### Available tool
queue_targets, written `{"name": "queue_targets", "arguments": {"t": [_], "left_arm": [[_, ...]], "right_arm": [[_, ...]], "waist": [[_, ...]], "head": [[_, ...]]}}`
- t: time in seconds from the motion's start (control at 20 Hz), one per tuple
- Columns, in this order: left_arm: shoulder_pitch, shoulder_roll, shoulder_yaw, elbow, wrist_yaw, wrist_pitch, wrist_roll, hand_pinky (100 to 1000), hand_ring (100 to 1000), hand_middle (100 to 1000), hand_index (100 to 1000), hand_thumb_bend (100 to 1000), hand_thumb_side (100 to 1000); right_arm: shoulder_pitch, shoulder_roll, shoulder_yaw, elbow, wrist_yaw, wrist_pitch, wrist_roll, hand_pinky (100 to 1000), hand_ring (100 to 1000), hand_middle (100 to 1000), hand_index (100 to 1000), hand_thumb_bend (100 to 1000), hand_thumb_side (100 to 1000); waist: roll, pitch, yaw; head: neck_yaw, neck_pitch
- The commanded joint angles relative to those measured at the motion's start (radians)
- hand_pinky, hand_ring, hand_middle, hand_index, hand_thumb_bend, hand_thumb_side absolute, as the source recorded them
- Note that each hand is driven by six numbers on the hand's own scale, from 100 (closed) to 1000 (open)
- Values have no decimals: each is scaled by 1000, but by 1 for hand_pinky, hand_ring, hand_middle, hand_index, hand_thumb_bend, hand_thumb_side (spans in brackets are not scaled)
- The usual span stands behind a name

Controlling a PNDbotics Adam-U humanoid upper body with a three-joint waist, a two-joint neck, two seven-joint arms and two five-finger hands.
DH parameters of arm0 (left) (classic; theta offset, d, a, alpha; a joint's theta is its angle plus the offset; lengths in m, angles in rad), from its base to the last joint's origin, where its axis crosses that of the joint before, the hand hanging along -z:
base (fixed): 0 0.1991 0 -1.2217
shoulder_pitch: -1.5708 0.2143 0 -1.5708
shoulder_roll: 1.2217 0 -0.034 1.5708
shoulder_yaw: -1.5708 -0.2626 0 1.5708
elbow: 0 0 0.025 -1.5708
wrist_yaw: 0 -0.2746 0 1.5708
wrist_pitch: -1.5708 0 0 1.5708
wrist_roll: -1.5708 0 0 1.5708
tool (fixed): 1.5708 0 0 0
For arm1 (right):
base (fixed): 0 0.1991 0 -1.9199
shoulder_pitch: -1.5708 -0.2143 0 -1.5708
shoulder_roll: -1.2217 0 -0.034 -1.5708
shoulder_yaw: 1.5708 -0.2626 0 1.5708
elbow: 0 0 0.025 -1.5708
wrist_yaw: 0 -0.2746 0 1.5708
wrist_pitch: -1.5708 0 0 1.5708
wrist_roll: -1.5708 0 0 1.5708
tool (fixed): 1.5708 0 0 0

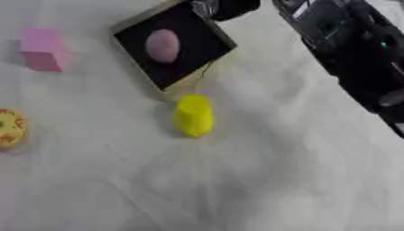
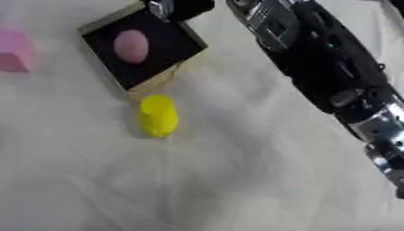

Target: Pick up objects on the table and place them in the box.

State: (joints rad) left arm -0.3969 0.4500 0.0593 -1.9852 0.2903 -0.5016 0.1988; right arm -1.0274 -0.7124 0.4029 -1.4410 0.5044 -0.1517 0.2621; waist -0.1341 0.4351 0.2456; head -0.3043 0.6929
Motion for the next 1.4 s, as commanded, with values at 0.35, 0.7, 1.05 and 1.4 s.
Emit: {"name": "queue_targets", "arguments": {"t": [0.35,0.7,1.05,1.4], "left_arm": [[-16,24,2,-15,8,1,-8,694,703,592,791,100,590],[-15,22,2,-15,10,3,-8,694,703,592,792,100,591],[-12,20,3,-15,13,5,-8,696,704,593,792,100,592],[-4,19,5,-15,15,6,-7,696,704,593,792,100,593]], "right_arm": [[-1,-15,4,5,-6,-98,155,913,906,778,907,100,327],[3,-22,-22,2,47,-78,168,945,950,809,951,221,382],[10,-25,-25,-8,55,-59,175,965,972,837,990,275,460],[30,-37,-24,-27,21,-38,184,948,951,810,987,265,407]], "waist": [[-5,-8,-2],[-7,-11,-5],[-3,-21,-12],[7,-35,-22]], "head": [[-24,-2],[-20,4],[-18,9],[-14,15]]}}
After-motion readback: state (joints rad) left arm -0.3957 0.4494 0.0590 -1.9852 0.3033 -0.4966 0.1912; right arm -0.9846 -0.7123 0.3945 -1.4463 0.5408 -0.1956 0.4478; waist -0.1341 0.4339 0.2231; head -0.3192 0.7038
